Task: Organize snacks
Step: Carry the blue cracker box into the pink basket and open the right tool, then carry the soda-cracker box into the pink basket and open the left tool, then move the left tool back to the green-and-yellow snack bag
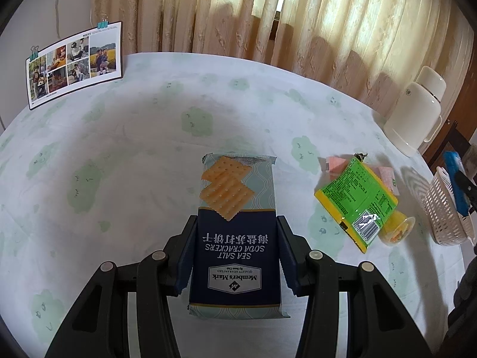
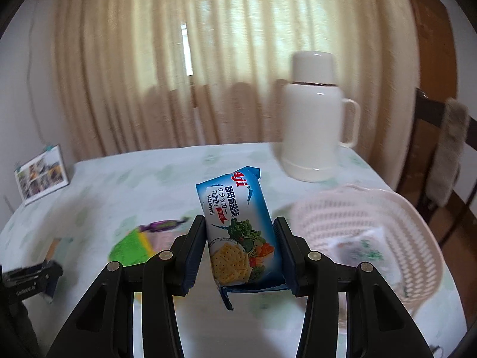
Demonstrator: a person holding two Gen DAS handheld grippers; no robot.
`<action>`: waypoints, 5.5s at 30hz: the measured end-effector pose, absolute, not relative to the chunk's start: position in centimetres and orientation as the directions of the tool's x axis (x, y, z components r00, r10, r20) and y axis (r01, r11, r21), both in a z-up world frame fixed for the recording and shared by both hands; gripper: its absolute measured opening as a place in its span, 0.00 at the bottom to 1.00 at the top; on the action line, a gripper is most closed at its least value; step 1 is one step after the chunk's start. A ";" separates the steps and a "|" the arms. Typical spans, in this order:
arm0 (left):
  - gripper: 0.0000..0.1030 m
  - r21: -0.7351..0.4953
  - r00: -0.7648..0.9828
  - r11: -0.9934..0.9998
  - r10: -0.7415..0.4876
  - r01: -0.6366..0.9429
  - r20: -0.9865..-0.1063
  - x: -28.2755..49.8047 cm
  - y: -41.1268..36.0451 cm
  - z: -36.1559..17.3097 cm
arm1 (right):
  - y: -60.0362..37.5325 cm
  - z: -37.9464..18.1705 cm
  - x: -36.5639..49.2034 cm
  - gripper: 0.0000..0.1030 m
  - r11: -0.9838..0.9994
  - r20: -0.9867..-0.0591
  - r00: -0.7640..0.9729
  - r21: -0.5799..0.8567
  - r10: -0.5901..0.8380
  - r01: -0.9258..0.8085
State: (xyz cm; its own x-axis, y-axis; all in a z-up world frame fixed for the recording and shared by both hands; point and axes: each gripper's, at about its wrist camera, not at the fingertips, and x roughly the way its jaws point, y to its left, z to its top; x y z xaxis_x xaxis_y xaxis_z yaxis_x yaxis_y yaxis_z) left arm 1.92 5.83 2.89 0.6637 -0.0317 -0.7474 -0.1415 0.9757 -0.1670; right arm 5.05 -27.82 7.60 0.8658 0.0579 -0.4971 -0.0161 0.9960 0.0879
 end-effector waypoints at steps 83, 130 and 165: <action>0.75 -0.291 0.501 0.791 -0.578 0.538 -0.644 8.9 -25.8 10.4 | -42.4 6.8 -0.6 0.55 0.866 -0.381 0.903 0.363 -0.200 0.345; 0.81 -0.267 0.556 0.964 -0.222 0.001 -0.801 12.7 -6.0 3.6 | -29.6 5.5 -0.5 0.60 0.997 -0.312 0.949 -0.054 0.043 -0.063; 0.98 -0.076 0.539 0.996 -0.039 -0.047 -0.841 9.2 -4.5 0.8 | -29.4 5.6 -0.4 0.65 0.995 -0.333 0.941 -0.049 0.069 -0.090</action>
State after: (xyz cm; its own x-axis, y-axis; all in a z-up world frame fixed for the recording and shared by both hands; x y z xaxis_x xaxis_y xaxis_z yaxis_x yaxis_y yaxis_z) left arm 9.21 -4.55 0.75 0.5394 -0.0390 -0.8411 -0.0470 0.9960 -0.0763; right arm -0.44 -29.41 5.56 0.9405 0.0688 -0.3328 -0.0902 0.9947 -0.0495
